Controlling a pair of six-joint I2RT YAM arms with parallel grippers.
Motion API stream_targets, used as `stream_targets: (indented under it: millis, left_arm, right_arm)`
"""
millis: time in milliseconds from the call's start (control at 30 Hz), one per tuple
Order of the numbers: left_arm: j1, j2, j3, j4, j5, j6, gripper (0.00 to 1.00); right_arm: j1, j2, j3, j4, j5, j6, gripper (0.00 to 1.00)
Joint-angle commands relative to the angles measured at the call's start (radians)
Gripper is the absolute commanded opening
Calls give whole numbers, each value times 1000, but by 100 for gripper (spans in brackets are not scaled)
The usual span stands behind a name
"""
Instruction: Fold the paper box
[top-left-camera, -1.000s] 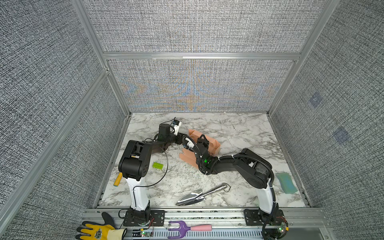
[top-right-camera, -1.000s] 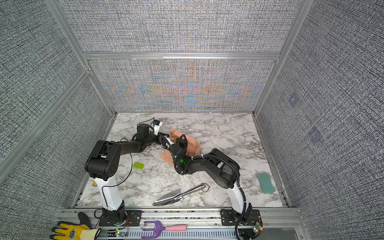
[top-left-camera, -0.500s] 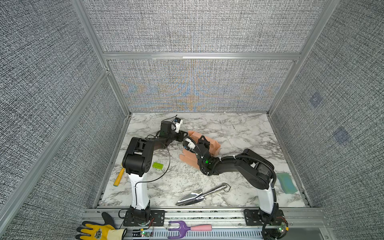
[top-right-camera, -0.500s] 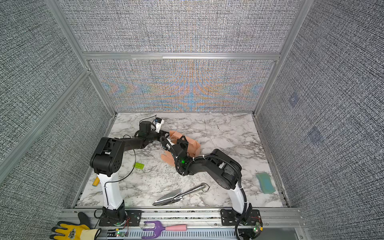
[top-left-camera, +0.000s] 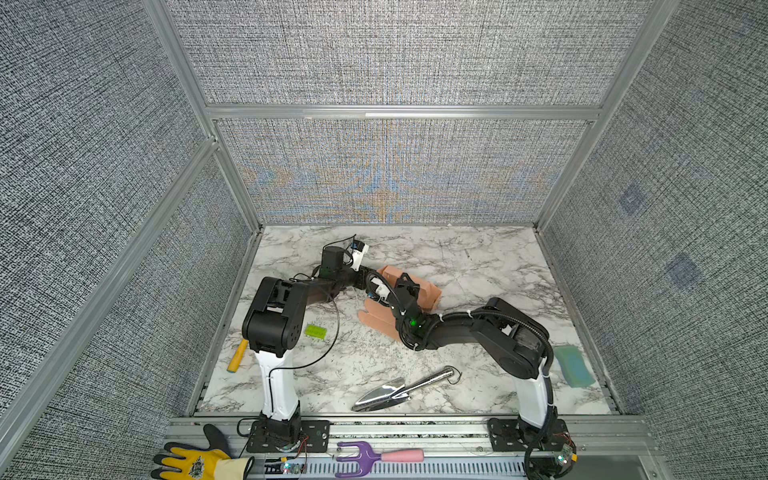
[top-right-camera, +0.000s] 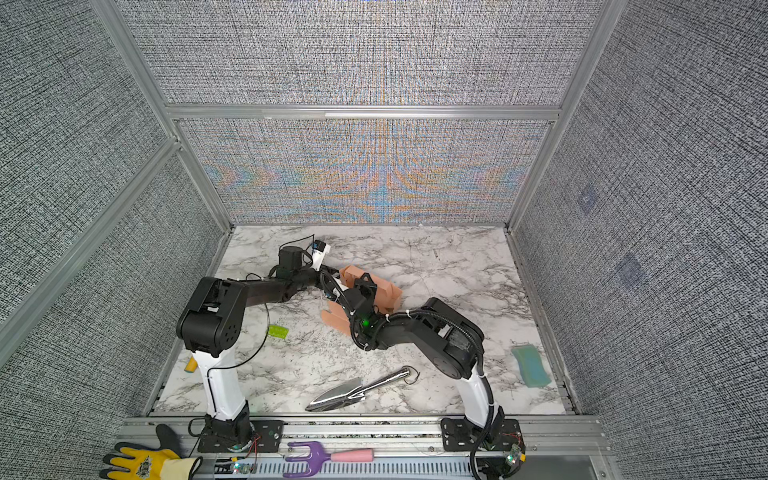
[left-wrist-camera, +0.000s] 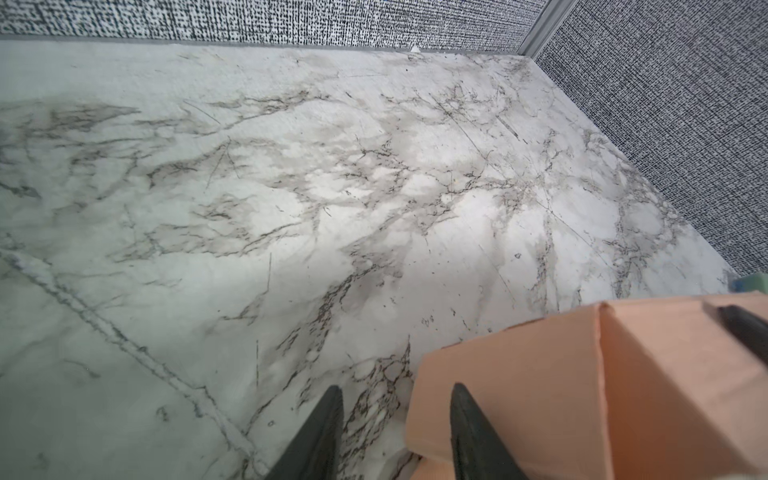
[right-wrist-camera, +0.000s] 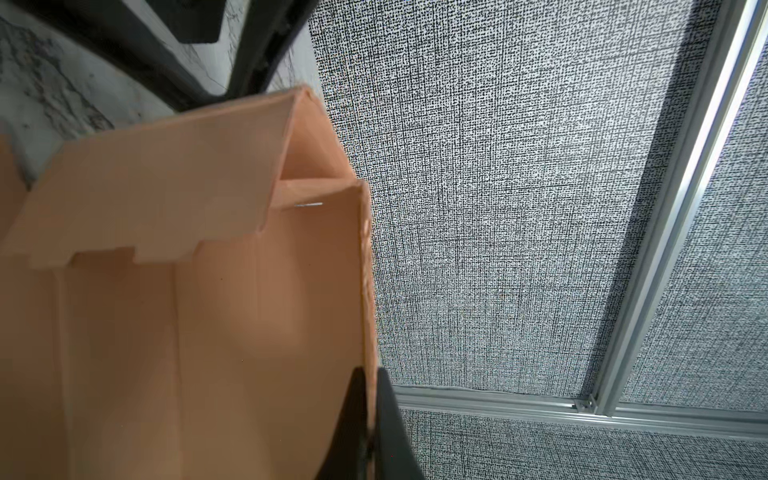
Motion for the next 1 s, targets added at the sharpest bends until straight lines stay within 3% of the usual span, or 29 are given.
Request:
stream_targets:
  millis: [0, 367, 967]
  left_arm:
    - [-3, -7, -14, 42, 35, 6, 45]
    - [-20, -8, -50, 108, 101, 38, 45]
    - [-23, -37, -109, 192, 156, 77, 45]
  right_arm:
    - [-4, -7, 7, -26, -10, 44, 0]
    - [-25, -71, 19, -183, -93, 182, 0]
    - [-39, -91, 27, -262, -153, 235, 0]
